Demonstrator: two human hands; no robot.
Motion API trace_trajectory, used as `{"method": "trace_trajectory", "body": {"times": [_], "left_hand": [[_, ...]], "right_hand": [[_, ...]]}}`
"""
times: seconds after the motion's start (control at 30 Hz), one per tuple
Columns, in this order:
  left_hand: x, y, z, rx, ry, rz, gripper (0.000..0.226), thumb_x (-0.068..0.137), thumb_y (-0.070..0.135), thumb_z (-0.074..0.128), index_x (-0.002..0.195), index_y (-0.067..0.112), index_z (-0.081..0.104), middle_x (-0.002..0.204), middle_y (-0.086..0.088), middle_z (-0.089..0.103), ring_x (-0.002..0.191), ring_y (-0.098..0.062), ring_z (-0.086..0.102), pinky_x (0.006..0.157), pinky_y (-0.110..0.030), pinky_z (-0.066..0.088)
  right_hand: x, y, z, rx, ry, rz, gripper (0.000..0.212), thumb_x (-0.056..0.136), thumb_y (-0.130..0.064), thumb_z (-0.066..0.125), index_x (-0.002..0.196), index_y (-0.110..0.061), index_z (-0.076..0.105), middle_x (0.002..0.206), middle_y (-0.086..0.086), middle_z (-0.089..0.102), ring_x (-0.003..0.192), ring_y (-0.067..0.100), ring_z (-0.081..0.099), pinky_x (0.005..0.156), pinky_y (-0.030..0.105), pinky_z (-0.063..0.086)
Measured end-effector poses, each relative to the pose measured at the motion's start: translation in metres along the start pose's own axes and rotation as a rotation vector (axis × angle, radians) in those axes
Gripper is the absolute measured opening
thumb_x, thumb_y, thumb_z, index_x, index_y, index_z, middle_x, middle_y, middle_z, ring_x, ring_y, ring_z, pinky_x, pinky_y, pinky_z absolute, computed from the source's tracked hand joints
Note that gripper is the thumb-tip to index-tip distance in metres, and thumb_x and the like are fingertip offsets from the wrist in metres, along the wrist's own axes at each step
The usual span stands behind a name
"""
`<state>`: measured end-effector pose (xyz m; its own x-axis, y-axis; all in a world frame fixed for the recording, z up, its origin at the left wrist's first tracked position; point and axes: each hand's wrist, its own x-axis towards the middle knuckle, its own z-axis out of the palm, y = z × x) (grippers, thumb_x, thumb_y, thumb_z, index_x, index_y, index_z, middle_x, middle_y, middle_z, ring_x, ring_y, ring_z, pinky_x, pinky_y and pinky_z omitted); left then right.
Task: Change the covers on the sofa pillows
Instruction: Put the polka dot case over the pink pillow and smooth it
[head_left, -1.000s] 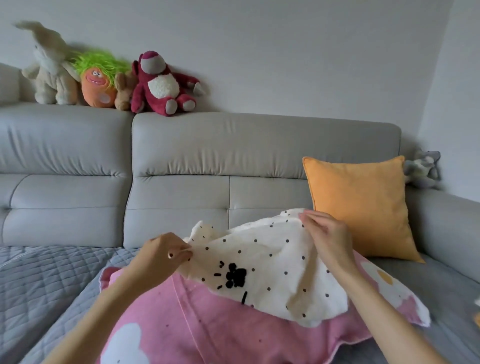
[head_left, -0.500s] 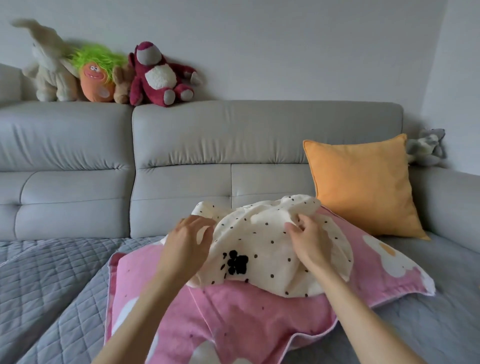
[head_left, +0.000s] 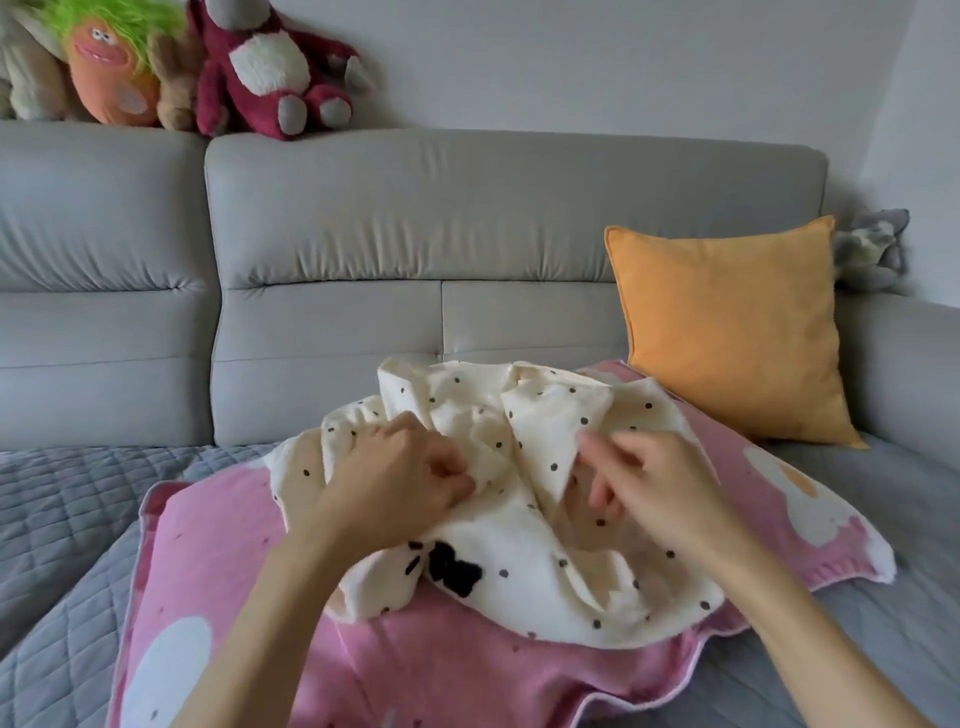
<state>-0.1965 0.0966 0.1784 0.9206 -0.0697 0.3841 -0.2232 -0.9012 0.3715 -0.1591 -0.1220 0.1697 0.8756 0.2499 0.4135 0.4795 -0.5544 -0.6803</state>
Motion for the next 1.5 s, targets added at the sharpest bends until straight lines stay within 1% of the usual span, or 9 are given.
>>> {"method": "trace_trajectory", "body": {"times": [0.2, 0.33, 0.47, 0.63, 0.93, 1.13, 1.23, 1.4, 1.5], "left_hand": [[-0.024, 0.034, -0.022, -0.059, -0.602, 0.107, 0.044, 0.089, 0.034, 0.055, 0.05, 0.017, 0.042, 0.047, 0.006, 0.034, 0.047, -0.009, 0.032, 0.05, -0.018, 0.028], [-0.016, 0.024, -0.019, -0.15, -0.252, -0.034, 0.033, 0.092, 0.033, 0.05, 0.064, 0.024, 0.062, 0.053, 0.015, 0.059, 0.049, -0.002, 0.054, 0.054, -0.009, 0.039], [0.0, 0.007, -0.001, -0.277, 0.385, -0.158, 0.008, 0.091, 0.033, 0.05, 0.087, 0.034, 0.057, 0.08, 0.018, 0.064, 0.066, 0.001, 0.06, 0.061, -0.013, 0.047], [-0.005, -0.002, 0.015, -0.308, 0.266, -0.373, 0.054, 0.081, 0.062, 0.052, 0.124, 0.028, 0.047, 0.087, 0.015, 0.061, 0.078, 0.001, 0.057, 0.068, -0.015, 0.041], [-0.042, 0.0, -0.011, -1.043, 0.376, -0.419, 0.029, 0.082, -0.01, 0.044, 0.063, 0.011, 0.045, 0.037, 0.006, 0.048, 0.045, -0.009, 0.049, 0.04, -0.012, 0.037], [-0.089, -0.014, -0.05, -0.932, 0.273, -0.337, 0.029, 0.081, 0.04, 0.055, 0.075, 0.015, 0.069, 0.069, 0.005, 0.071, 0.065, -0.003, 0.066, 0.062, -0.015, 0.048], [-0.094, -0.014, -0.061, -0.166, -0.02, -0.283, 0.09, 0.04, 0.092, 0.045, 0.107, 0.032, 0.057, 0.092, 0.008, 0.069, 0.086, -0.004, 0.062, 0.071, -0.009, 0.04], [-0.087, -0.008, -0.054, 0.625, 0.054, -0.204, 0.075, 0.079, 0.072, 0.044, 0.141, 0.045, 0.014, 0.128, 0.01, 0.048, 0.112, -0.015, 0.053, 0.077, -0.029, 0.042], [-0.086, -0.005, -0.038, 0.581, 0.093, -0.072, 0.066, 0.073, 0.066, 0.035, 0.129, 0.035, 0.05, 0.127, 0.002, 0.053, 0.11, -0.022, 0.055, 0.082, -0.034, 0.045]], "right_hand": [[0.037, 0.013, 0.002, 0.184, 0.264, 0.182, 0.064, 0.071, -0.07, 0.054, 0.114, -0.022, 0.057, 0.109, -0.006, 0.061, 0.102, 0.011, 0.058, 0.087, 0.033, 0.046], [0.037, 0.013, 0.014, 0.087, 0.183, 0.155, 0.03, 0.083, -0.032, 0.061, 0.065, -0.01, 0.052, 0.053, -0.01, 0.042, 0.053, 0.008, 0.039, 0.051, 0.022, 0.031], [0.033, 0.001, 0.017, 0.387, 0.105, 0.082, 0.022, 0.087, -0.012, 0.057, 0.071, 0.002, 0.051, 0.059, -0.001, 0.037, 0.055, 0.007, 0.032, 0.05, 0.018, 0.025], [0.015, -0.02, 0.025, 0.827, -0.217, 0.182, 0.016, 0.085, 0.001, 0.055, 0.097, 0.001, 0.065, 0.094, 0.017, 0.067, 0.089, 0.024, 0.06, 0.081, 0.034, 0.042], [-0.024, -0.021, 0.025, 0.209, -0.183, 0.195, 0.062, 0.062, -0.079, 0.053, 0.073, -0.018, 0.053, 0.059, -0.02, 0.049, 0.056, 0.0, 0.047, 0.052, 0.017, 0.032], [-0.042, -0.005, 0.001, 0.028, -0.197, 0.28, 0.035, 0.08, -0.036, 0.069, 0.055, -0.016, 0.056, 0.047, -0.006, 0.056, 0.051, 0.012, 0.054, 0.051, 0.024, 0.033], [-0.042, -0.008, -0.022, 0.182, -0.088, 0.302, 0.033, 0.083, -0.028, 0.068, 0.097, 0.001, 0.063, 0.097, 0.021, 0.065, 0.09, 0.034, 0.063, 0.067, 0.029, 0.043], [-0.074, -0.031, -0.029, 0.379, -0.318, 0.229, 0.033, 0.085, -0.01, 0.065, 0.111, -0.029, 0.057, 0.104, -0.022, 0.067, 0.103, -0.001, 0.061, 0.081, 0.016, 0.05], [-0.091, -0.038, -0.027, 0.526, -0.312, 0.203, 0.037, 0.08, 0.002, 0.064, 0.098, -0.03, 0.06, 0.089, -0.017, 0.072, 0.085, -0.002, 0.066, 0.072, 0.015, 0.052]]}}
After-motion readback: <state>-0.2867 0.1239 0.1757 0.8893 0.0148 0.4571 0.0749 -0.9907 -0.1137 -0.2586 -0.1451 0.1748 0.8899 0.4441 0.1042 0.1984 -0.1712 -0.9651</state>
